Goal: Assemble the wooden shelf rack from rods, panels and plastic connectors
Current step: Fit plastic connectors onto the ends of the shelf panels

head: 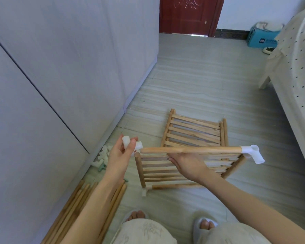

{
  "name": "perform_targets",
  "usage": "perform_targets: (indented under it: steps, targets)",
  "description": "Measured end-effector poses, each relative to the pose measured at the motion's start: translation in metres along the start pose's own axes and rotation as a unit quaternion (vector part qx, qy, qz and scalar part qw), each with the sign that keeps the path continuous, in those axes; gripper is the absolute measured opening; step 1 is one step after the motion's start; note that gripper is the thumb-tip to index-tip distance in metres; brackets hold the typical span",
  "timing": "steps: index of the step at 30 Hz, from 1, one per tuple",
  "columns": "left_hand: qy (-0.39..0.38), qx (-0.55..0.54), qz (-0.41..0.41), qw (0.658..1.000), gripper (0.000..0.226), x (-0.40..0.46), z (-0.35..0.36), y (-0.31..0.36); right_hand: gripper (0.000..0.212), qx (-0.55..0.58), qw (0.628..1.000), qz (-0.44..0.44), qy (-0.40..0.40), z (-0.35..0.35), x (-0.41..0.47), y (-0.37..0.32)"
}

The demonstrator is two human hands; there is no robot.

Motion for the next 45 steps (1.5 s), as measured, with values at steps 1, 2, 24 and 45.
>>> perform_targets:
  steps: [1,2,24,45]
  targets:
    - [-0.006,0.013,0.004,1.0,0.027,0.0,0.001,-0.001,0.038,-0.003,1.0,0.0,-0.001,0.001,0.0,0.001]
    - [-0.007,0.011,0.006,1.0,0.022,0.0,0.001,-0.001,0.038,-0.009,1.0,0.001,0.0,0.001,-0.001,0.001]
    - [-0.023,0.022,0.003,0.999,0.065,-0.002,0.01,-0.006,0.037,-0.036,0.999,0.011,-0.003,0.005,-0.004,0.001]
    - [-0.099,0.181,-0.005,0.979,0.04,0.007,0.028,0.01,0.045,-0.043,0.997,0.011,-0.056,0.003,-0.012,0.002]
Point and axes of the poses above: each hand's wrist, its own x-axis towards the middle knuckle, its own z-axis out of the palm, y = z × x, the point moved 6 cm from there along x, towards the middle knuckle, and after that the axes turned 3 degrees about -y, right-handed, at the moved point
